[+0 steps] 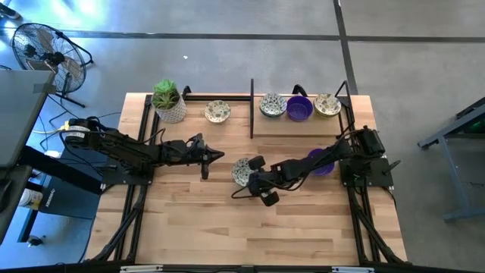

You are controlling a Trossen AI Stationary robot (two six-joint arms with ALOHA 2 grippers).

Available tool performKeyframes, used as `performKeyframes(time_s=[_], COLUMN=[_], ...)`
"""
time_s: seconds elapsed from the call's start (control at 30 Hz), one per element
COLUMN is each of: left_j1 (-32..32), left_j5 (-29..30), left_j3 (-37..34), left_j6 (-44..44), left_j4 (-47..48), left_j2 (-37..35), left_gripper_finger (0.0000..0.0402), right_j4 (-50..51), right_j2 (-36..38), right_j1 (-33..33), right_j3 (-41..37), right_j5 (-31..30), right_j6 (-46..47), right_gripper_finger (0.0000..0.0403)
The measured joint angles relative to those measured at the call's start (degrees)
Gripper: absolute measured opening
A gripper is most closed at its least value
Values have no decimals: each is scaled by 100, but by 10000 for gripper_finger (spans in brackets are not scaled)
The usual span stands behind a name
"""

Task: Pick & Place Mini bowls
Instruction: Stack the light blue bowl on top of the light blue bowls on the shelf

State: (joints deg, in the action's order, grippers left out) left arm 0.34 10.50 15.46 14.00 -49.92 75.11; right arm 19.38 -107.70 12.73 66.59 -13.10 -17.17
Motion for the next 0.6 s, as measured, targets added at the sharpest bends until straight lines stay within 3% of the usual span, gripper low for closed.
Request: performKeyframes(time_s=[0.33, 0.6], left_j1=[0, 0], left_j5=[7, 7], left_j3=[0, 0], left_j6=[0, 0], left_j4=[3, 32], left_j2=[1, 2], left_gripper_finger=[5, 5], right_j4=[62, 850], right_j2=[30, 830], right_j1=[3, 150], right_j3=[1, 4], right_j5=[-282, -278], right_j6=[-136, 439], right_gripper_finger=[16, 20])
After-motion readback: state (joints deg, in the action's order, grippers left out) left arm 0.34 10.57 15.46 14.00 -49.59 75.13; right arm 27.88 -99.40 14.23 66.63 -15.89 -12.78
